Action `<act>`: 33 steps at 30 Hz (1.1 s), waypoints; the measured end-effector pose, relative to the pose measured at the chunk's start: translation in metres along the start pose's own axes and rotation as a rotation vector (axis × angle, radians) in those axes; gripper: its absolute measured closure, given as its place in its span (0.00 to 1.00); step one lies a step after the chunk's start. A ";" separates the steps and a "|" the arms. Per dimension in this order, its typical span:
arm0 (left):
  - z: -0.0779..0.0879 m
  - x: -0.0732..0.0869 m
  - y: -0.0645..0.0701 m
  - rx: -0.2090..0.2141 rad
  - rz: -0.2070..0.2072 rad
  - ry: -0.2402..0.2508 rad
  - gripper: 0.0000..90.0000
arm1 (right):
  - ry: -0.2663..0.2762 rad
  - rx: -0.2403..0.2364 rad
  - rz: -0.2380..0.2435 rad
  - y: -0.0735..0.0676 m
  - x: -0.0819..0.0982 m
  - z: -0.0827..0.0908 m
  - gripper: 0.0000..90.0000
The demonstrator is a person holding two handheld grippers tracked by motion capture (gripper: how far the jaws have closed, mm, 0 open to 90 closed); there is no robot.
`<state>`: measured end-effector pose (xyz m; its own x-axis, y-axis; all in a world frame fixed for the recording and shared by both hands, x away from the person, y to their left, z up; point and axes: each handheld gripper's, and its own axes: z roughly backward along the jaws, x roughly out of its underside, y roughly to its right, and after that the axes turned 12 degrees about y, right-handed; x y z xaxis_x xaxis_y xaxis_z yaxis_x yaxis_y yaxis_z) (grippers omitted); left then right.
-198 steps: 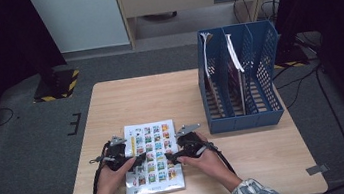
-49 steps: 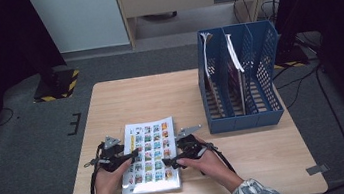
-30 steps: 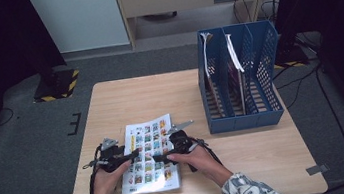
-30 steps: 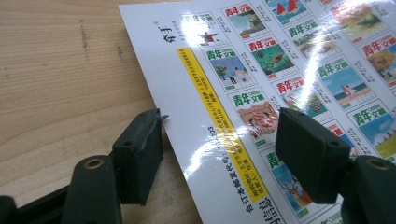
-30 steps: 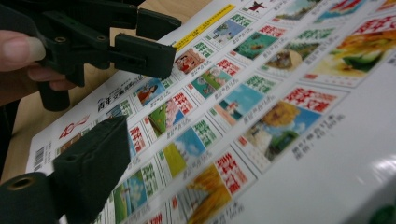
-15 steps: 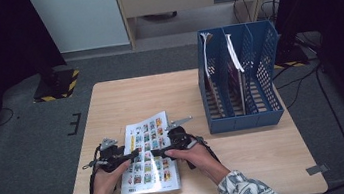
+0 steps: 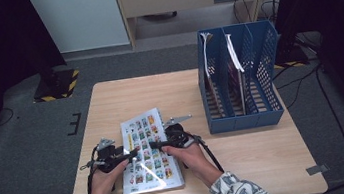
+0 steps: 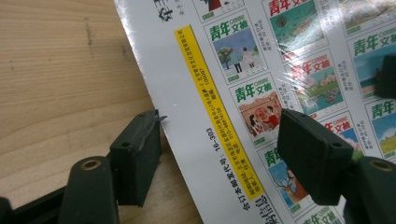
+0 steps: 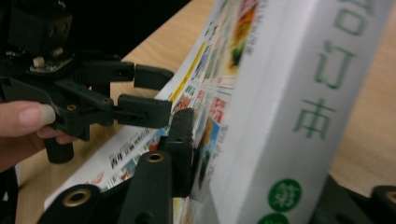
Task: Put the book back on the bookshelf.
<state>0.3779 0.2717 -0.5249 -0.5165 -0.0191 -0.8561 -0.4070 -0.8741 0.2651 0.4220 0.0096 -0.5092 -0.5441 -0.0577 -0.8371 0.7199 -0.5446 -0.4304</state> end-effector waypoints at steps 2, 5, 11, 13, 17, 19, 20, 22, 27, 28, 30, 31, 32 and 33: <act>0.000 -0.002 0.001 0.017 -0.002 0.015 0.32 | 0.020 0.008 0.038 -0.003 -0.003 0.004 0.76; 0.000 -0.005 0.004 0.036 -0.006 0.047 0.31 | 0.050 0.018 0.104 -0.006 -0.006 0.011 0.77; 0.000 -0.009 0.009 0.078 -0.036 0.090 0.23 | 0.167 0.022 0.247 -0.012 -0.013 0.032 0.78; -0.001 -0.009 0.009 0.114 -0.044 0.086 0.21 | 0.199 0.016 0.285 -0.013 -0.016 0.037 0.78; -0.004 -0.009 0.013 0.164 -0.065 0.086 0.20 | 0.252 0.007 0.309 -0.013 -0.020 0.044 0.79; -0.005 -0.009 0.014 0.172 -0.070 0.080 0.19 | 0.265 0.005 0.315 -0.013 -0.021 0.046 0.79; -0.009 -0.009 0.016 0.202 -0.076 0.072 0.18 | 0.270 0.001 0.317 -0.013 -0.021 0.046 0.80; -0.013 -0.009 0.018 0.235 -0.075 0.063 0.17 | 0.273 -0.009 0.321 -0.014 -0.021 0.047 0.80; -0.016 -0.010 0.015 0.274 -0.049 0.071 0.26 | 0.287 -0.023 0.350 -0.018 -0.024 0.046 0.80; -0.015 -0.012 0.012 0.277 -0.018 0.064 0.32 | 0.289 -0.027 0.350 -0.018 -0.024 0.046 0.80; -0.011 -0.016 0.009 0.274 -0.006 0.058 0.41 | 0.293 -0.037 0.358 -0.019 -0.023 0.046 0.81; -0.009 -0.018 0.009 0.269 -0.008 0.065 0.46 | 0.296 -0.040 0.359 -0.019 -0.023 0.046 0.81; -0.007 -0.020 0.010 0.264 -0.018 0.065 0.49 | 0.299 -0.041 0.357 -0.019 -0.024 0.046 0.81; -0.005 -0.021 0.011 0.261 -0.024 0.073 0.52 | 0.299 -0.039 0.357 -0.019 -0.024 0.047 0.81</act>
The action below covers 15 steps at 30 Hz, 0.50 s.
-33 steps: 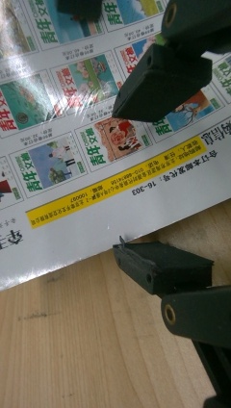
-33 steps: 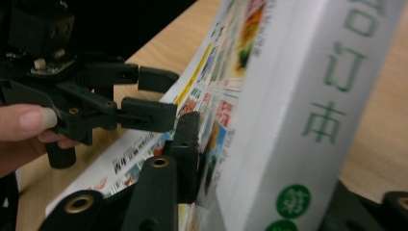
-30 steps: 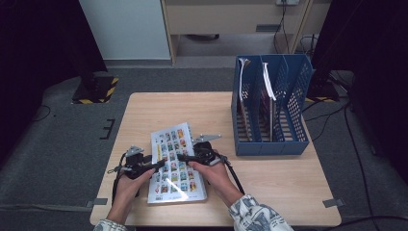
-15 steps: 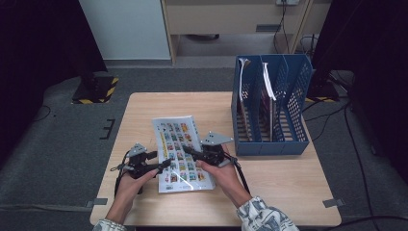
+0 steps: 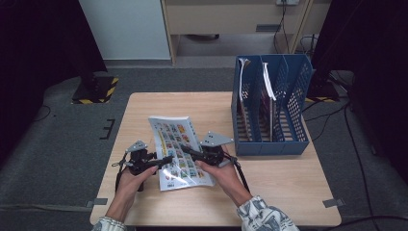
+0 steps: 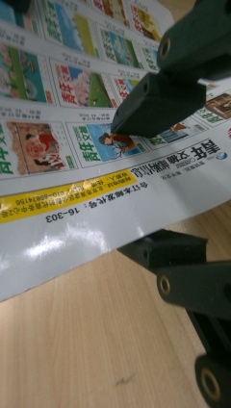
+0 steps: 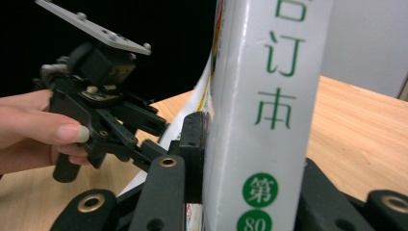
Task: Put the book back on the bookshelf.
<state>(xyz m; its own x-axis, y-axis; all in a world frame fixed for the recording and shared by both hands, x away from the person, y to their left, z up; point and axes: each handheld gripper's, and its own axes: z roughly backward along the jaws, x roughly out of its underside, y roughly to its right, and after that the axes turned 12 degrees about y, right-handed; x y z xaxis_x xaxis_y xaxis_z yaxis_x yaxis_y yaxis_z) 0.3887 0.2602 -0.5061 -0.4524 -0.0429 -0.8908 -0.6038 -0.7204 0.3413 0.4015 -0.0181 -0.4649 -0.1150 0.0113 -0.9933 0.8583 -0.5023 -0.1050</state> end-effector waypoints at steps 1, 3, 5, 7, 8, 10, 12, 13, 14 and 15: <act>0.001 -0.002 0.001 -0.001 -0.004 0.007 0.55 | 0.002 0.004 0.004 0.001 0.000 0.000 0.81; 0.003 -0.003 0.002 -0.003 -0.005 0.015 0.62 | 0.004 0.009 0.006 0.004 -0.002 0.002 0.80; 0.003 -0.007 0.006 0.006 -0.038 0.038 0.64 | 0.009 0.009 0.006 0.006 -0.002 0.003 0.81; 0.005 -0.011 0.009 -0.039 -0.075 0.044 0.65 | 0.011 0.015 0.027 0.007 -0.003 0.003 0.81; 0.006 -0.013 0.011 -0.053 -0.097 0.060 0.66 | 0.011 0.017 0.034 0.007 -0.005 0.004 0.81; 0.007 -0.015 0.012 -0.064 -0.113 0.078 0.67 | 0.017 0.020 0.041 0.009 -0.007 0.003 0.81; 0.011 -0.021 0.014 -0.094 -0.149 0.127 0.71 | 0.033 0.024 0.045 0.011 -0.012 0.003 0.81; 0.012 -0.022 0.016 -0.108 -0.171 0.140 0.72 | 0.034 0.028 0.051 0.012 -0.013 0.003 0.81; 0.013 -0.023 0.018 -0.123 -0.207 0.148 0.73 | 0.036 0.028 0.058 0.012 -0.013 0.002 0.81; 0.014 -0.024 0.020 -0.132 -0.229 0.151 0.73 | 0.039 0.024 0.065 0.011 -0.013 0.003 0.81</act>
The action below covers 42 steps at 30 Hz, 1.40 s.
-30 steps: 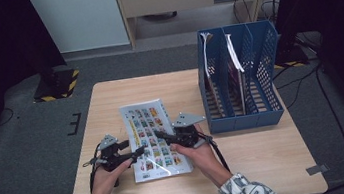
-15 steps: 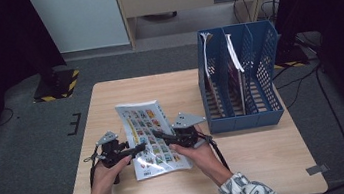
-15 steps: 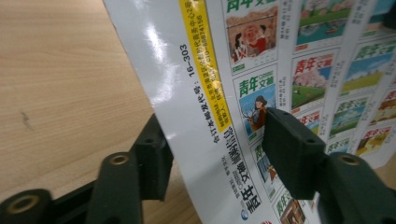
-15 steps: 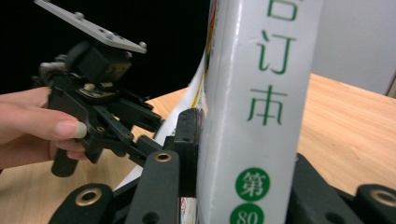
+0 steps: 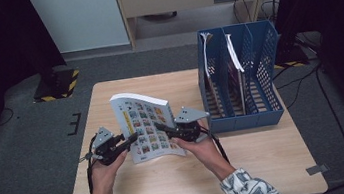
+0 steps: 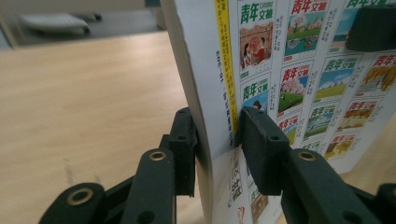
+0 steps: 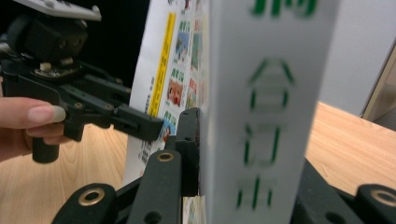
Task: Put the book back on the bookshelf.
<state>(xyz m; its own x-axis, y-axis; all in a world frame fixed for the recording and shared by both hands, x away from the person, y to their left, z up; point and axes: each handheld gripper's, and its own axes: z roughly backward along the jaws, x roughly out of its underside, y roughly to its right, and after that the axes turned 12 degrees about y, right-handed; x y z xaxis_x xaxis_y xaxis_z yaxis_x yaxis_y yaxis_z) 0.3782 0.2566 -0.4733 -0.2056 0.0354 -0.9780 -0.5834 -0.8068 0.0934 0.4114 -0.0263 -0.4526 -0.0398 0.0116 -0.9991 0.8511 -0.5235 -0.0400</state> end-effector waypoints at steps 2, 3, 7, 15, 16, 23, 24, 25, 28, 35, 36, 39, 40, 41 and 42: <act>0.002 -0.001 0.001 0.008 -0.008 0.000 0.73 | -0.003 -0.002 0.019 -0.002 0.000 0.002 0.81; 0.003 0.000 0.001 0.012 -0.011 0.002 0.74 | -0.004 -0.005 0.027 -0.002 0.000 0.003 0.81; 0.008 0.001 0.003 0.034 -0.024 0.014 0.74 | -0.011 -0.030 0.034 -0.004 0.000 0.004 0.75; 0.002 0.000 0.002 0.030 -0.007 0.031 0.77 | 0.000 -0.039 0.003 0.001 0.000 -0.001 0.75; 0.000 -0.001 0.002 0.030 -0.016 0.033 0.77 | 0.007 -0.041 -0.010 0.002 0.001 -0.001 0.78; -0.002 -0.002 0.007 0.035 -0.058 0.047 0.77 | 0.045 -0.049 -0.025 0.007 0.001 0.000 0.75; -0.002 -0.001 0.006 0.038 -0.051 0.051 0.77 | 0.048 -0.055 -0.026 0.007 0.001 0.000 0.74; -0.001 0.000 0.005 0.041 -0.045 0.055 0.77 | 0.049 -0.061 -0.031 0.007 0.001 0.000 0.73; 0.000 0.001 0.004 0.048 -0.035 0.057 0.77 | 0.056 -0.053 -0.042 0.008 0.002 -0.003 0.73; 0.004 0.003 0.002 0.060 -0.016 0.060 0.77 | 0.064 -0.056 -0.056 0.005 0.003 -0.005 0.71; 0.004 0.003 0.001 0.061 -0.013 0.062 0.77 | 0.067 -0.056 -0.063 0.006 0.003 -0.006 0.71; 0.004 0.004 0.001 0.061 -0.002 0.066 0.77 | 0.073 -0.031 -0.053 0.007 0.005 -0.007 0.78; 0.004 0.004 0.000 0.061 0.001 0.067 0.77 | 0.076 -0.029 -0.056 0.007 0.005 -0.007 0.79; 0.004 0.005 0.000 0.061 0.005 0.069 0.76 | 0.075 -0.028 -0.053 0.007 0.005 -0.008 0.80; 0.004 0.005 0.000 0.058 0.009 0.070 0.75 | 0.074 -0.027 -0.044 0.006 0.004 -0.008 0.81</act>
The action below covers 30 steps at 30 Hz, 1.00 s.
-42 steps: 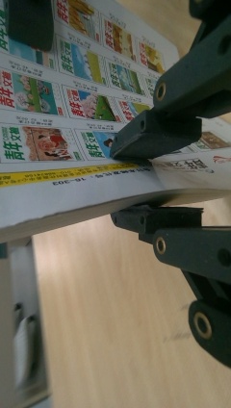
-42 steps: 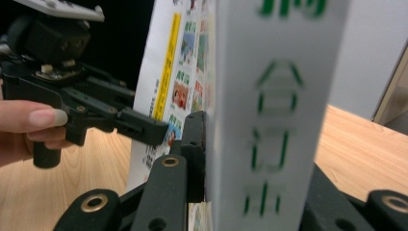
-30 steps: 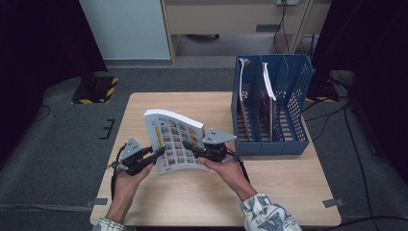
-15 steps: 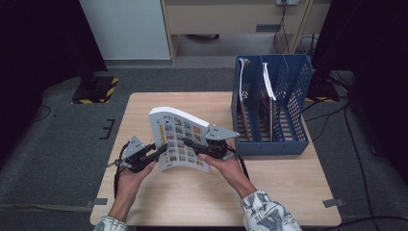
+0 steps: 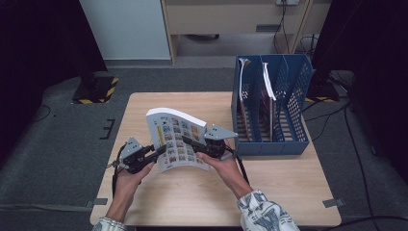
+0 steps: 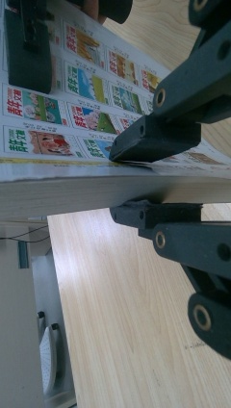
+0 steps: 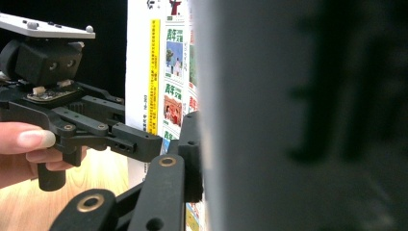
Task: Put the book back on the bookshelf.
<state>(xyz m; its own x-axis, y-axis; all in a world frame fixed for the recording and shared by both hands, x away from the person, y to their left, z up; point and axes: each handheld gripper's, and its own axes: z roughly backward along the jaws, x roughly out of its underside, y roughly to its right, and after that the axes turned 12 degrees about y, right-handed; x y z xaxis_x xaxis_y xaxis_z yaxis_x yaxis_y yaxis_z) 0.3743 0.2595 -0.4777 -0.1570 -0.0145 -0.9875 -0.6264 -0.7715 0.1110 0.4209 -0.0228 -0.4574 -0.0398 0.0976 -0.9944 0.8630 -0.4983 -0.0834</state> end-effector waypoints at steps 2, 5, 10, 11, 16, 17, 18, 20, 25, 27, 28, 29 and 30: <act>-0.001 0.002 -0.001 -0.011 0.016 0.005 0.71 | -0.012 -0.004 0.006 -0.002 -0.002 0.000 0.81; -0.002 0.004 -0.002 -0.032 0.014 -0.010 0.56 | -0.026 -0.019 0.016 -0.007 -0.005 -0.001 0.82; 0.000 0.008 -0.008 -0.093 0.013 -0.047 0.28 | -0.045 -0.016 0.012 -0.010 -0.008 -0.002 0.82; 0.003 0.009 -0.011 -0.111 0.008 -0.056 0.22 | -0.037 -0.007 0.011 -0.007 -0.008 0.000 0.82; 0.011 0.012 -0.027 -0.162 0.016 -0.090 0.14 | -0.028 0.011 0.021 -0.003 -0.014 0.004 0.82; 0.012 0.014 -0.029 -0.174 0.017 -0.101 0.12 | -0.025 0.014 0.021 -0.002 -0.015 0.005 0.82; 0.012 0.015 -0.031 -0.184 0.016 -0.110 0.10 | -0.022 0.023 0.025 -0.002 -0.016 0.006 0.82; 0.012 0.016 -0.034 -0.191 0.005 -0.130 0.09 | -0.018 0.035 0.030 -0.001 -0.019 0.007 0.82; 0.009 0.021 -0.032 -0.202 -0.001 -0.179 0.04 | -0.011 0.062 0.011 0.003 -0.023 0.013 0.82; 0.008 0.022 -0.030 -0.204 -0.018 -0.191 0.04 | -0.012 0.065 0.018 0.003 -0.024 0.014 0.82; 0.007 0.022 -0.030 -0.204 -0.024 -0.200 0.04 | -0.013 0.066 0.017 0.003 -0.025 0.014 0.82; 0.007 0.023 -0.030 -0.207 -0.028 -0.204 0.04 | -0.014 0.067 0.019 0.003 -0.025 0.015 0.82; 0.006 0.024 -0.030 -0.210 -0.032 -0.212 0.04 | -0.013 0.067 0.023 0.003 -0.026 0.015 0.82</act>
<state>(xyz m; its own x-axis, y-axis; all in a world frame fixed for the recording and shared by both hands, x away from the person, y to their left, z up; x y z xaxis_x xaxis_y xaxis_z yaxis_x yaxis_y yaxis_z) 0.3851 0.2862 -0.5042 -0.3091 0.1279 -0.9424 -0.4656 -0.8844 0.0327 0.4170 -0.0395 -0.4332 -0.0275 0.0742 -0.9969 0.8280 -0.5570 -0.0643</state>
